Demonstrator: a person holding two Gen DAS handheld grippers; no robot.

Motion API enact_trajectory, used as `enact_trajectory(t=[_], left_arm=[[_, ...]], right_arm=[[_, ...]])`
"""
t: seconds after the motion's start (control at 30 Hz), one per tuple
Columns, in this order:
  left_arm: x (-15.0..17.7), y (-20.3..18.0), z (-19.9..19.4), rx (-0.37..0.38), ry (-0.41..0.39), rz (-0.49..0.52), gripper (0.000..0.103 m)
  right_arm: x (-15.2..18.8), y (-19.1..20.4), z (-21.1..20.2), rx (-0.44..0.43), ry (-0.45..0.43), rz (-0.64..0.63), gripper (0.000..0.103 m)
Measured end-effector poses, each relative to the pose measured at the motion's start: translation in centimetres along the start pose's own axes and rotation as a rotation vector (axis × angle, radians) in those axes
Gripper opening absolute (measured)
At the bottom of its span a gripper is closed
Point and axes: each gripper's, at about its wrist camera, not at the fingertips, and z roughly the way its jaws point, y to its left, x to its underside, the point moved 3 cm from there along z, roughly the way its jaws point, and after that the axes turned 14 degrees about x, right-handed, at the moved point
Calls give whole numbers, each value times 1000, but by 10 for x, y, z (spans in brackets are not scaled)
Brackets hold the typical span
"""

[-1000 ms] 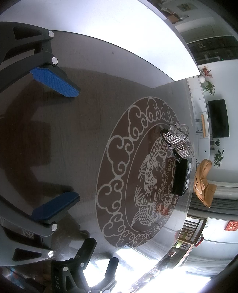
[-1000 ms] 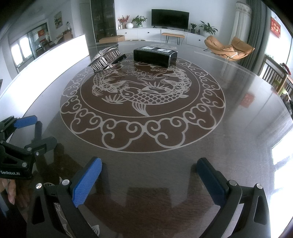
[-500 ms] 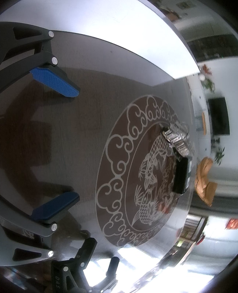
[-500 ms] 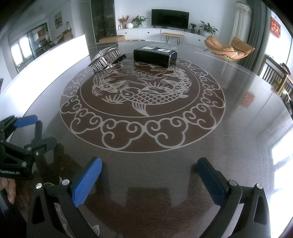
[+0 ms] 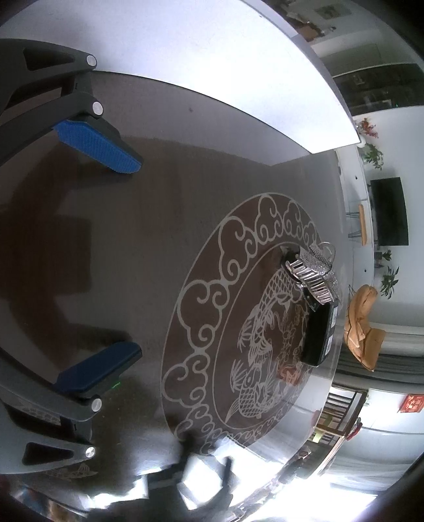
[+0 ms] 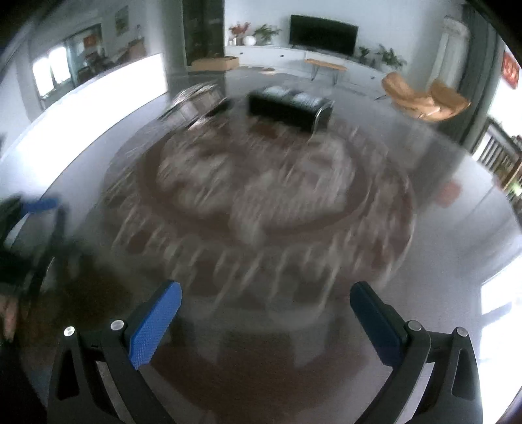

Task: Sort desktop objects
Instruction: 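Lower the right tool onto the black soap box and grasp it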

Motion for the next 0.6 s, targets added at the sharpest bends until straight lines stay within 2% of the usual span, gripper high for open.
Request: enact_trajectory(t=[0.1, 0.17, 0.23, 0.3, 0.37, 0.43, 0.53, 0.6], left_arm=[[1, 1, -1, 0, 0, 0, 103], [1, 0, -1, 1, 0, 0, 103], [1, 1, -1, 1, 0, -1, 103], [1, 1, -1, 3, 0, 0, 103], [1, 1, -1, 3, -1, -1, 103], [1, 1, -1, 2, -1, -1, 103], [1, 1, -1, 2, -1, -1, 103], [1, 1, 0, 2, 0, -1, 103]], right_arm=[[-62, -19, 16, -36, -80, 127, 103], [-110, -35, 35, -22, -111, 247, 103], [-151, -48, 61, -2, -93, 346, 103], [-174, -54, 81, 36, -74, 393, 103], [-189, -56, 102, 85, -46, 418, 103], [-196, -48, 122, 88, -11, 408, 103], [-199, -22, 149, 20, 77, 315, 103], [-198, -15, 148, -48, 47, 301, 99]])
